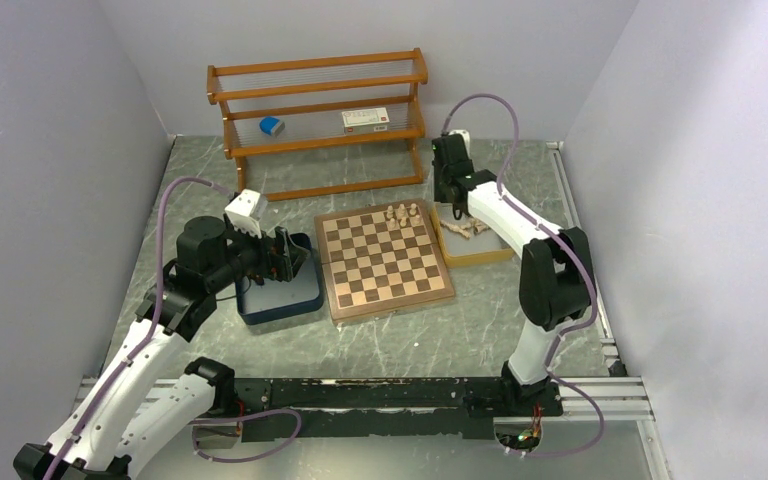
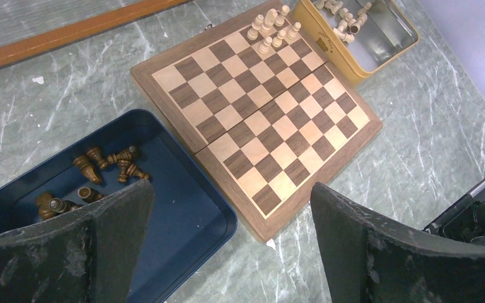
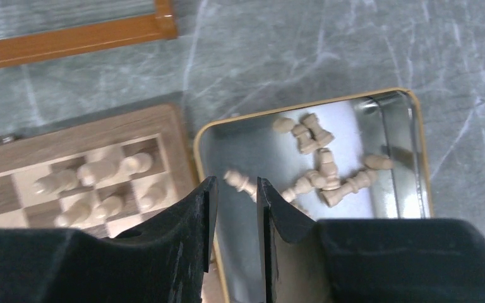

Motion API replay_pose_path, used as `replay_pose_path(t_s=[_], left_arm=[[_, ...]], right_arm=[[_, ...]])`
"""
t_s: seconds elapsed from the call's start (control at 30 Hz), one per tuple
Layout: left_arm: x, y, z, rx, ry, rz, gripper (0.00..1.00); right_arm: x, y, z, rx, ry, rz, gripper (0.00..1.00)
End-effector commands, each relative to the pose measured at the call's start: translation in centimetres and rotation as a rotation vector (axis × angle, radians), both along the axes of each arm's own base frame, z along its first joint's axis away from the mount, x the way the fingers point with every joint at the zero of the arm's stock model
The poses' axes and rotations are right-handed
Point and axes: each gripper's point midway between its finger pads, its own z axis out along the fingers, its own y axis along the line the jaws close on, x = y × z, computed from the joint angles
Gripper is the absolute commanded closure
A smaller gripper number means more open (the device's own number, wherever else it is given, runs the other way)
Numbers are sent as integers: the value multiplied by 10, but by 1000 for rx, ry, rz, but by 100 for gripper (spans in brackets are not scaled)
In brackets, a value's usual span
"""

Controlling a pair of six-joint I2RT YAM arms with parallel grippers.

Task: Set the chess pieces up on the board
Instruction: Pick up the chess piece from the storage box.

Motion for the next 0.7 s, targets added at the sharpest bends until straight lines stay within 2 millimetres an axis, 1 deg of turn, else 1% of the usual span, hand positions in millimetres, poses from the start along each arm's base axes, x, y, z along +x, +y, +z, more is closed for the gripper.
replay_pose_path(t_s=[0.0, 0.1, 0.2, 0.3, 0.43, 0.6, 0.67], left_arm=[[1, -1, 5, 3, -19, -5, 1], [0, -2, 7, -5, -30, -11, 1], [0, -1, 8, -4, -33, -10, 2], [2, 3, 11, 5, -38, 12, 1], [1, 3, 11, -1, -48, 16, 1], [2, 4, 9, 7, -36, 18, 1], [2, 3, 10, 3, -40, 12, 1]], right_arm=[[18, -34, -5, -28, -61, -72, 67], [26, -50, -23, -9, -45, -95, 68], [33, -61, -36, -13, -35, -108, 69], [38, -62, -50, -2, -43, -84, 70], [43, -58, -66, 20, -39, -47, 71], [45, -55, -82, 17, -41, -17, 71], [50, -56, -83, 10, -61, -21, 70]])
